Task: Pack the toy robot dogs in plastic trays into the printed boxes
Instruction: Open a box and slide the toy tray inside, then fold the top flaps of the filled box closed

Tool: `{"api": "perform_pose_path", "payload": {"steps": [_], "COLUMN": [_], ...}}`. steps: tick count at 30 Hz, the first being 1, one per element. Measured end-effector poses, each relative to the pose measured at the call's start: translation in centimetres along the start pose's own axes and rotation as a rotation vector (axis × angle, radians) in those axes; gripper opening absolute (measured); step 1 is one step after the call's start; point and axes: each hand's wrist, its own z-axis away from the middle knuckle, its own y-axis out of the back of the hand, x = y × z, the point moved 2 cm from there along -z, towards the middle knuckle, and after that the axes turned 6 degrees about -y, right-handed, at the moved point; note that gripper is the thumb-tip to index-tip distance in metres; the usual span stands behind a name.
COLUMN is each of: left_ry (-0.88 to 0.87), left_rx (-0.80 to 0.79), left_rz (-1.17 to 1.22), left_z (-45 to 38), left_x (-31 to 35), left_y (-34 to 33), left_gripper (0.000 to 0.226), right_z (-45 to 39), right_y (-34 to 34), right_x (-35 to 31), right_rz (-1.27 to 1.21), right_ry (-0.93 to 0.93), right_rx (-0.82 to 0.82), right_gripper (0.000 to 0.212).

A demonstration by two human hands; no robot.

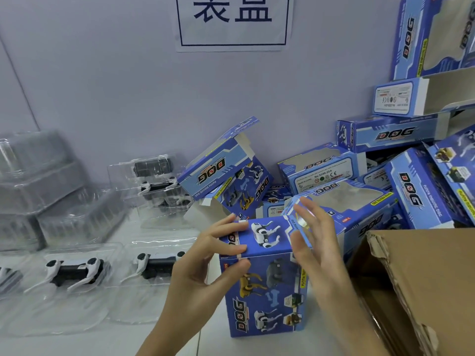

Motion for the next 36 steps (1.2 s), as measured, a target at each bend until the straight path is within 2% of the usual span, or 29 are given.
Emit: {"api": "perform_pose_path", "payload": {"steps": [2,4,5,7,10,14,17,20,22,24,26,30,32,34,36], "left_ry": [0.026,0.042,0.057,0.093,0.131,0.039,-0.080,-0.095,-0.023,0.065,0.182,0.665,0.802,0.830,0.829], "left_rx": [0.034,0.059,0.057,0.027,0.022,0.178,0.309,0.394,0.385,0.375,0.381,0.426,0.349,0.223,0.198], "left_rz": [0.051,0.081,0.104,0.153,0.150,-0.242,-0.492,-0.535,-0.385,-0.229,-0.129,-0.031,-0.010,0.027,0.039], "left_z": [-0.1,-0.3,-0.3,-0.4,-0.6,-0.9,-0.8,-1.0,-1.3,-1.4,-1.7,-3.4,-3.3,-2.4,-1.5], "left_x": [0.3,0.5,0.4,0.3,0.4,0.3,0.8,2.1,2.7,3.2,3.8,2.1,1.1,0.2,-0.3], "left_y": [0.5,0.9,1.1,1.4,2.1,2.9,2.6,2.7,3.3,4.0,4.7,6.3,7.4,7.7,8.3], "left_gripper": [0.015,0.016,0.016,0.018,0.023,0.019,0.032,0.039,0.035,0.031,0.033,0.055,0.047,0.062,0.064], "right_z": [-0.5,-0.5,-0.3,-0.1,-0.3,-0.4,0.1,0.8,1.4,2.1,2.6,2.3,1.8,1.4,1.3], "right_y": [1.3,2.2,2.4,2.7,2.7,1.3,-1.1,-3.3,-4.3,-5.1,-5.9,-7.4,-7.8,-7.8,-7.5], "right_x": [0.1,0.7,0.9,1.5,1.3,0.3,-0.2,0.4,1.0,1.4,1.6,2.1,2.4,2.9,3.3], "right_rz": [0.015,0.130,0.191,0.271,0.311,0.233,0.162,0.096,0.136,0.298,0.454,0.747,0.858,0.908,0.903], "right_ry": [-0.176,-0.274,-0.305,-0.371,-0.352,-0.158,0.028,0.183,0.235,0.328,0.441,0.663,0.715,0.696,0.672], "right_rx": [-0.215,-0.401,-0.466,-0.491,-0.428,-0.228,-0.067,0.056,0.160,0.265,0.277,0.295,0.256,0.163,0.029], "right_gripper": [0.094,0.102,0.100,0.090,0.081,0.069,0.073,0.077,0.083,0.088,0.093,0.086,0.079,0.079,0.073]}}
